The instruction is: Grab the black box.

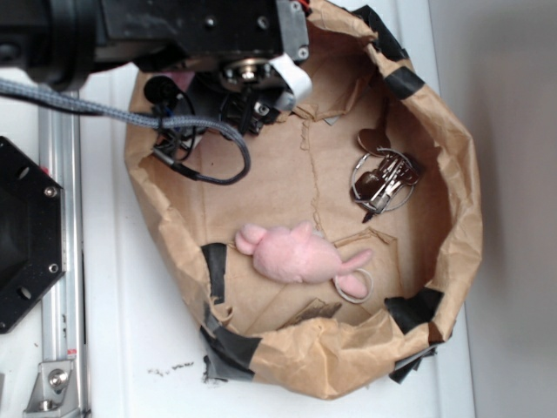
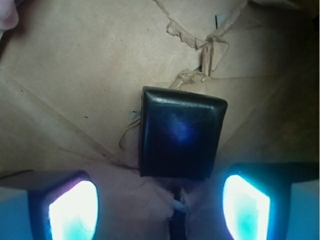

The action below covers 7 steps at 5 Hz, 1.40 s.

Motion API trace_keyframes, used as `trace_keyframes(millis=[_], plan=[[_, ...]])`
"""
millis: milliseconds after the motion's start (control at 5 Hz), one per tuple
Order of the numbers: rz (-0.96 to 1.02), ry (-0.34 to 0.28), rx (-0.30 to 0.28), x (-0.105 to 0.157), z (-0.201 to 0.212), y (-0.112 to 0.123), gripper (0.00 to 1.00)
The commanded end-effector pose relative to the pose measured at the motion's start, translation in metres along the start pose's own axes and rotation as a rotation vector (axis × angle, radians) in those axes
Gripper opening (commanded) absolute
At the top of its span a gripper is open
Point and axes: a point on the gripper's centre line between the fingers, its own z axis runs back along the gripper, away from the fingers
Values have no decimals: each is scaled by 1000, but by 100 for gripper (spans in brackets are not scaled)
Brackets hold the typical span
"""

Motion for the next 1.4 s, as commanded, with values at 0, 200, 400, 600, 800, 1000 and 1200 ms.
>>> trace_keyframes(millis=[0,200,400,600,800,1000,1200], plan=[[39,-12,22,5,-5,-2,100],[77,-88,-33,19,-15,4,100],[57,-96,-47,42,-31,6,100],[18,-88,-28,57,-39,4,100],[-11,-80,-27,64,-40,-2,100],[-10,-96,-14,64,-36,-6,0],[-8,-94,16,60,-31,-8,0]])
